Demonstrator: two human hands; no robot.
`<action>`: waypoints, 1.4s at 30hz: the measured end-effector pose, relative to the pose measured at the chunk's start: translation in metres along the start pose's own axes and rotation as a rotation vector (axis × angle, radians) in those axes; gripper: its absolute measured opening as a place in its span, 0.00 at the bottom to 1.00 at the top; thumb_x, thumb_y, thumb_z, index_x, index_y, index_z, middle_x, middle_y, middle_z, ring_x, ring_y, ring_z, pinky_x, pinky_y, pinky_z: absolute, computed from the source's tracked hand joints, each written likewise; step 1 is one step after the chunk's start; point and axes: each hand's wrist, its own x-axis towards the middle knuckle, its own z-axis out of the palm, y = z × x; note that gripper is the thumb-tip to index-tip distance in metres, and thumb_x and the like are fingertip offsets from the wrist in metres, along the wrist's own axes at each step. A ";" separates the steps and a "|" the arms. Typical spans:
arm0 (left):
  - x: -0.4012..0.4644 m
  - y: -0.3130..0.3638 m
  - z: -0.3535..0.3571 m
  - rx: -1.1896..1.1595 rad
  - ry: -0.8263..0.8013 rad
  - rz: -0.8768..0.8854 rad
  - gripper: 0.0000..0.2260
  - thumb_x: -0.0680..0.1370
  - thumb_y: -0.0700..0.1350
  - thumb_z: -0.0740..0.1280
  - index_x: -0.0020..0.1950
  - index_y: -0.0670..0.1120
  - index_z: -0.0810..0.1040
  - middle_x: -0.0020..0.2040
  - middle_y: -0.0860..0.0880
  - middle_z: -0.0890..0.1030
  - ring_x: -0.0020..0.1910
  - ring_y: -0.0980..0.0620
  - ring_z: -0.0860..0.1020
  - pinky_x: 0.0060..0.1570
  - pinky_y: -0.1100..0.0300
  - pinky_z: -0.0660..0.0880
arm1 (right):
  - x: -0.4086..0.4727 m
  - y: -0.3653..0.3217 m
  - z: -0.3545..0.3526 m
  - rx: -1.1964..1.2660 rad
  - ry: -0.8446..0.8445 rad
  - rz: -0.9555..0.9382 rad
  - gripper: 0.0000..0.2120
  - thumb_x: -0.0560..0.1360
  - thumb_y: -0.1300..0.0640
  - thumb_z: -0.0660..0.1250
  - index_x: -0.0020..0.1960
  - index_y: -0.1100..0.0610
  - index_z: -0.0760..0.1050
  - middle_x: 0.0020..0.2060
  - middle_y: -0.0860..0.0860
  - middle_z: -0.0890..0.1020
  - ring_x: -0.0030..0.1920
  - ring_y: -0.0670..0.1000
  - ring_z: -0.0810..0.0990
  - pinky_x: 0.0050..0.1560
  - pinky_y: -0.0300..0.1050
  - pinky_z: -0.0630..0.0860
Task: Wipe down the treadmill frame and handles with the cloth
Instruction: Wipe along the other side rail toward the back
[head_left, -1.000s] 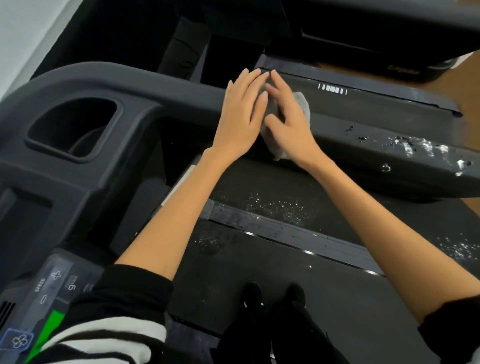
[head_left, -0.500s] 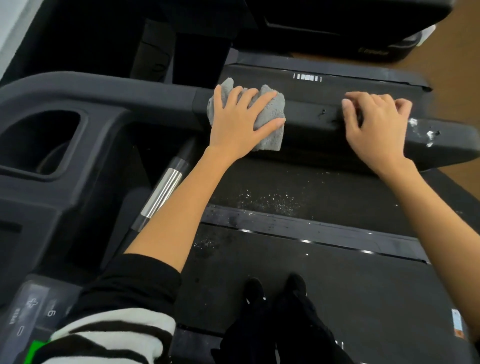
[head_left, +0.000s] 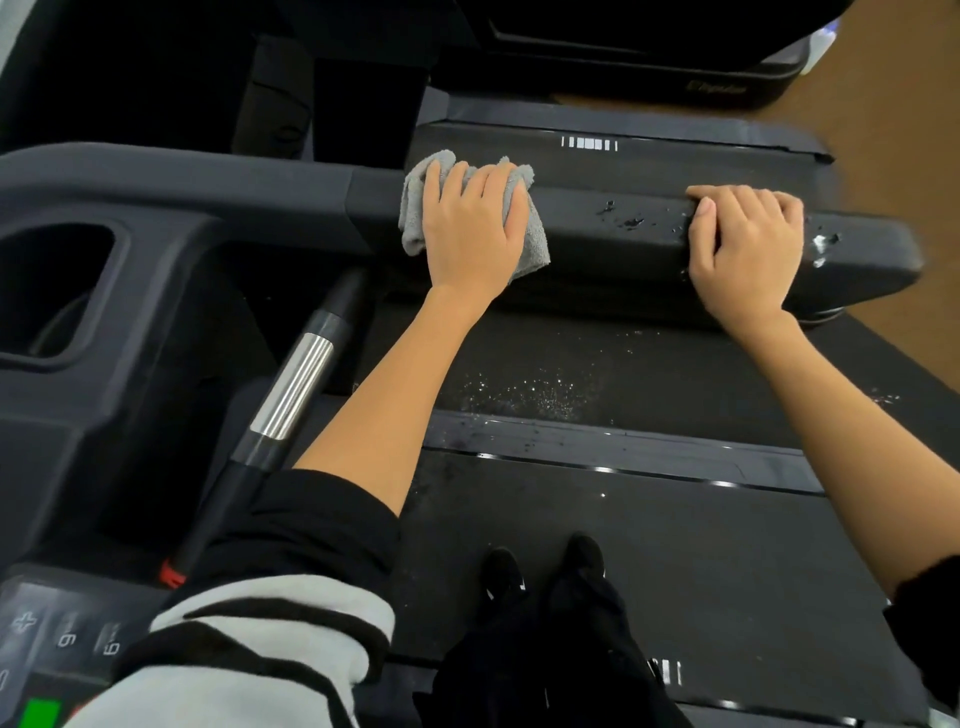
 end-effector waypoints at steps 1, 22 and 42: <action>0.001 0.002 0.001 -0.004 -0.001 0.002 0.15 0.79 0.48 0.57 0.51 0.43 0.81 0.45 0.49 0.83 0.49 0.47 0.80 0.63 0.47 0.70 | -0.001 0.000 0.001 0.004 0.015 0.000 0.16 0.83 0.56 0.54 0.53 0.58 0.80 0.47 0.52 0.84 0.46 0.52 0.79 0.56 0.49 0.69; 0.000 -0.051 -0.026 0.081 -0.238 0.848 0.20 0.85 0.52 0.51 0.77 0.50 0.59 0.74 0.46 0.65 0.72 0.44 0.65 0.69 0.46 0.64 | -0.003 0.005 0.008 0.035 0.098 -0.049 0.15 0.83 0.55 0.55 0.53 0.56 0.81 0.48 0.49 0.84 0.47 0.50 0.80 0.56 0.47 0.70; 0.008 0.047 0.016 -0.163 0.120 0.231 0.13 0.80 0.43 0.60 0.41 0.40 0.79 0.36 0.46 0.81 0.37 0.47 0.79 0.55 0.51 0.75 | -0.002 0.002 0.012 0.070 0.155 -0.038 0.12 0.80 0.57 0.59 0.51 0.55 0.82 0.45 0.48 0.84 0.46 0.49 0.80 0.55 0.46 0.71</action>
